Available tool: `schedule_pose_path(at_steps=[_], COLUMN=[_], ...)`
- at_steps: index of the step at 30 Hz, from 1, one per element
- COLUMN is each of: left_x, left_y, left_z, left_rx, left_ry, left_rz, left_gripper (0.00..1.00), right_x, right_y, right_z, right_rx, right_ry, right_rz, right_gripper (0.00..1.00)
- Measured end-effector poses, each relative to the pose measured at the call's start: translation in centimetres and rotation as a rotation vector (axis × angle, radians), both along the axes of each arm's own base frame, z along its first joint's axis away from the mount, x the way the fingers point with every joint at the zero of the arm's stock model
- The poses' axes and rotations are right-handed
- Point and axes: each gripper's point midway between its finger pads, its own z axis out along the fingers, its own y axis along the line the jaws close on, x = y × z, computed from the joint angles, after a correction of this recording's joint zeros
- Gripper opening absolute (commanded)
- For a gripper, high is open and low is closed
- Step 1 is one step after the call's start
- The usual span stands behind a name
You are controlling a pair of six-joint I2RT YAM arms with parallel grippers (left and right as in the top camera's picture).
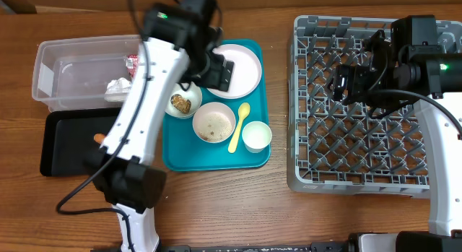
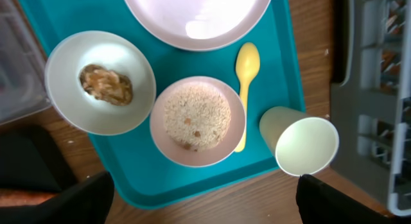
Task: Sort waste into correct bins and load items into the dishwasher
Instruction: 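Reach the left gripper to the pink rice bowl and grasp its rim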
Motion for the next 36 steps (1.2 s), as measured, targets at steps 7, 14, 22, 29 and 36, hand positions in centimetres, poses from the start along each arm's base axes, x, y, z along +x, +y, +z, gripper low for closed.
schedule_pose_path(at_steps=[7,14,22,29,36], left_x=[0.9,1.6,0.1,-0.5,-0.5], left_y=[-2.1,-2.7,-5.5,-5.4,-5.1], left_z=[-6.9,-11.7,-14.5,-15.8,-16.3], left_rx=[0.018,-0.006,-0.021,0.005,0.014], left_ry=[-0.002,-0.023,-0.032,-0.032,-0.028], left_rz=[0.030,0.095,0.065,0.086,0.109], left_gripper=[0.58,0.56,0.56,0.47,0.12], right_x=[0.1,0.2,0.2,0.2,0.2], right_y=[0.0,0.0,0.0,0.0,0.0], right_z=[0.0,0.1,0.1,0.1,0.1], right_rx=[0.000,0.000,0.000,0.001,0.001], right_ry=[-0.003,-0.010,-0.010,-0.009,-0.009], right_rz=[0.000,0.001,0.000,0.000,0.000], right_gripper=[1.00,1.00,1.00,1.00,1.00])
